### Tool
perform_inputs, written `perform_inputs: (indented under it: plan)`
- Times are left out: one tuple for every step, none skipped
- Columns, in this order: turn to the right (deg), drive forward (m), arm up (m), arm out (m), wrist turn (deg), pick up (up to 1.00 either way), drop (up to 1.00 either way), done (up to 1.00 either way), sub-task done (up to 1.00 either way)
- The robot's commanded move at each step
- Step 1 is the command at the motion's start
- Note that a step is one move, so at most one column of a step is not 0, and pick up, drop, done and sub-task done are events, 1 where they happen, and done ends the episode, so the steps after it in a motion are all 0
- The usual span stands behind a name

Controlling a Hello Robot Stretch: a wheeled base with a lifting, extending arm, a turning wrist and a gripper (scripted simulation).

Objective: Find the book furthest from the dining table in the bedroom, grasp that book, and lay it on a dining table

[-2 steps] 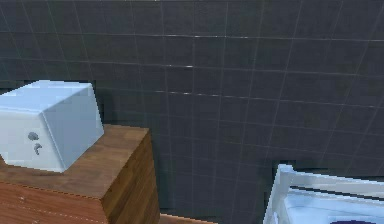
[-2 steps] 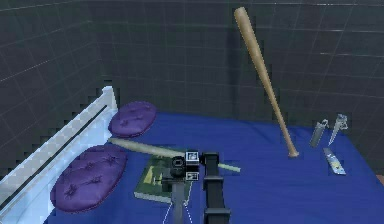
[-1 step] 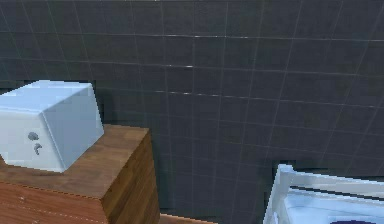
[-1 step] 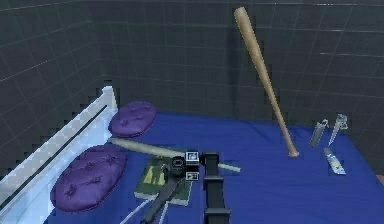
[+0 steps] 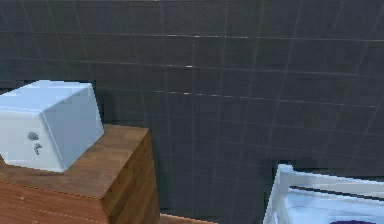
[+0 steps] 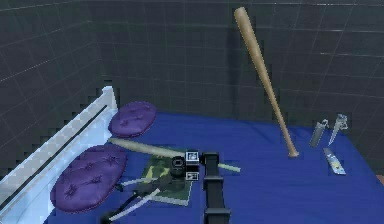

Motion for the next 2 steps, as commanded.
perform_inputs:
  plan:
    - [0.0, 0.0, 0.0, 0.0, 45.0, 0.0, 0.0, 0.0, 0.0]
    - [0.0, 0.0, 0.0, 0.0, 45.0, 0.0, 0.0, 0.0, 0.0]
